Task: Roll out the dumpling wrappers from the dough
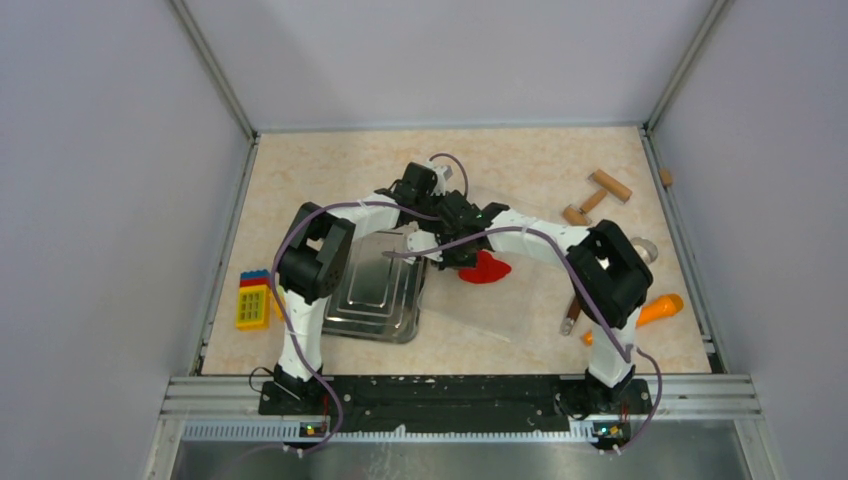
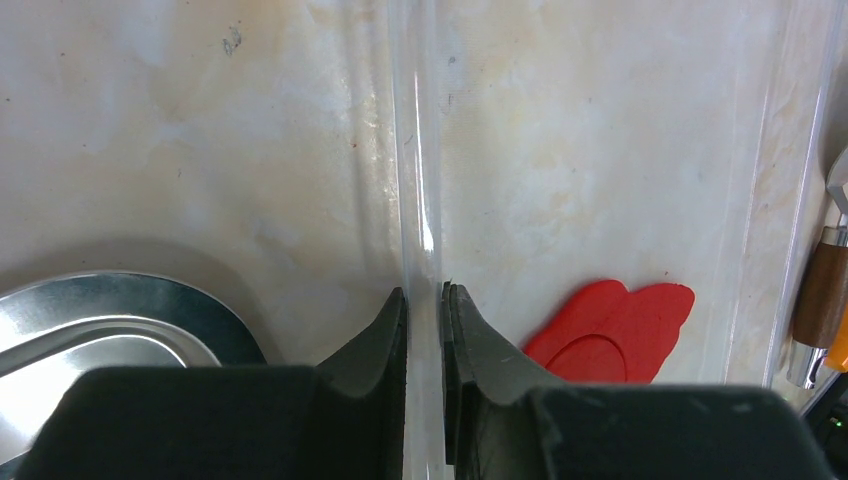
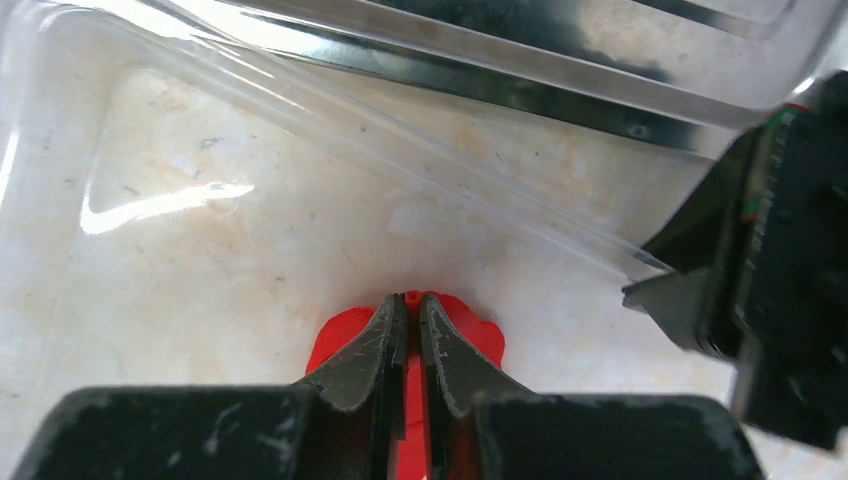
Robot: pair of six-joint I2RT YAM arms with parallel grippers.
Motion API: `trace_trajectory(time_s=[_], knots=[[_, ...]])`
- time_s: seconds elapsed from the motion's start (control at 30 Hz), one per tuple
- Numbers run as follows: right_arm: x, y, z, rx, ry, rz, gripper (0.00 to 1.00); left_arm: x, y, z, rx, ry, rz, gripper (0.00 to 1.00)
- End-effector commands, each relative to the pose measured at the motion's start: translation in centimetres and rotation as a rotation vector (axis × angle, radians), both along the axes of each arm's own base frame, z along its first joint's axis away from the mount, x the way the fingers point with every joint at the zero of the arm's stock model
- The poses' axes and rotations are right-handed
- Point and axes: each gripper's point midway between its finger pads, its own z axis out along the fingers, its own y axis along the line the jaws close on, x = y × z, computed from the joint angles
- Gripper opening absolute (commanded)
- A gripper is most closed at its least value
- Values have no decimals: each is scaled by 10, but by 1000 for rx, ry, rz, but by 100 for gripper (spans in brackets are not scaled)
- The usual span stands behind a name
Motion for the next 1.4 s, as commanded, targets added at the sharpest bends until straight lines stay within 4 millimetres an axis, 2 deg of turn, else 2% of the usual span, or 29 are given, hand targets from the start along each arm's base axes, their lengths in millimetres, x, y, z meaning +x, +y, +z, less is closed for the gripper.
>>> trace_trajectory(time_s=[0.0, 0.17, 0.3, 0.4, 0.5, 0.73, 0.87, 0.97, 1.1, 1.37], knots=[[-7, 7, 47, 107, -14, -16, 6, -21, 13, -18, 64, 66, -16, 0], [-22, 11, 52, 153, 47, -27, 4, -21, 12, -20, 59, 70, -20, 0], [-24, 11, 53, 172, 76, -58, 4, -22, 12, -20, 57, 72, -25, 0], [-23, 5, 60, 179, 87, -81, 4, -23, 12, -19, 59, 68, -29, 0], [-19, -9, 70, 188, 92, -114, 3, -24, 13, -19, 62, 68, -32, 0], [-8, -60, 103, 211, 54, -228, 3, -24, 14, -21, 64, 68, -32, 0], [1, -83, 115, 222, 10, -288, 3, -25, 14, -23, 65, 74, -34, 0], [14, -91, 118, 232, -26, -332, 3, -26, 14, -24, 64, 78, -36, 0], [41, -98, 120, 235, -87, -387, 3, -28, 14, -23, 62, 79, -40, 0], [111, -124, 130, 235, -226, -516, 3, -28, 10, -14, 35, 69, -55, 0]])
